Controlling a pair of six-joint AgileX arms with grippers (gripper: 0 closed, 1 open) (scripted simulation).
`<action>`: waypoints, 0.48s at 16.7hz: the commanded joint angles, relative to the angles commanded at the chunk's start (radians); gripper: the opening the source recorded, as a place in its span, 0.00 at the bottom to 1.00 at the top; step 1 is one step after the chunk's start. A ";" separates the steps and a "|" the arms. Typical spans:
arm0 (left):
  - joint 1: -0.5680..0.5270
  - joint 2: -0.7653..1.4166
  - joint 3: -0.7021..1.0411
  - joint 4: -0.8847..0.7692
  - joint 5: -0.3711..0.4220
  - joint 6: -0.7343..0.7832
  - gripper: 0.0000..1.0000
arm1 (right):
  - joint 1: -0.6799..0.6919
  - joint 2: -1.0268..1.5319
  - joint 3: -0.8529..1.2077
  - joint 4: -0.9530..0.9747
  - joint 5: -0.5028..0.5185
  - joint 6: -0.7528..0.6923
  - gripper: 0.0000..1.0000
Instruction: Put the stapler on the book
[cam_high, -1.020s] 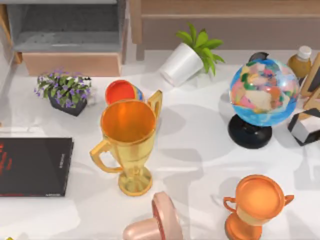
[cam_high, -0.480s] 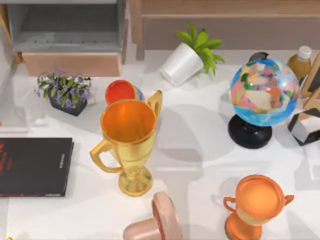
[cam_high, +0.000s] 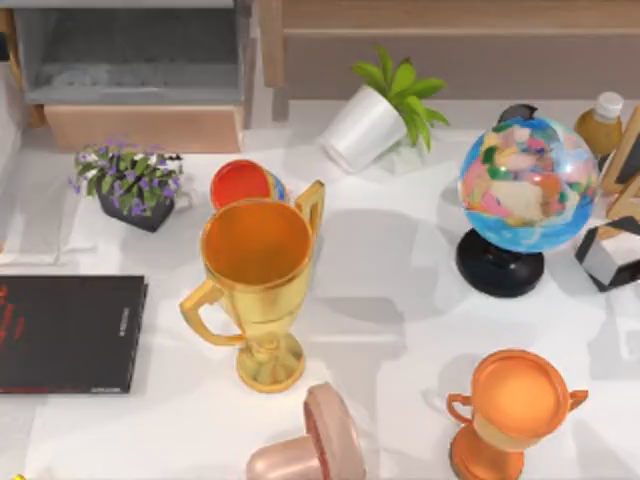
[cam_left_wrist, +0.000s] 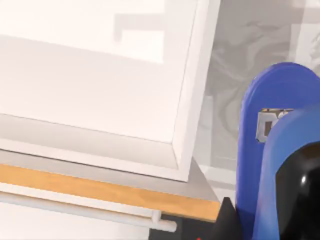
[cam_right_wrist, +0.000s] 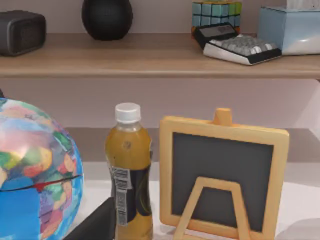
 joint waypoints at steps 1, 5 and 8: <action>-0.016 -0.031 -0.055 0.013 0.000 0.001 0.00 | 0.000 0.000 0.000 0.000 0.000 0.000 1.00; -0.074 -0.118 -0.265 0.065 0.000 0.009 0.00 | 0.000 0.000 0.000 0.000 0.000 0.000 1.00; -0.105 -0.150 -0.400 0.102 0.000 0.016 0.00 | 0.000 0.000 0.000 0.000 0.000 0.000 1.00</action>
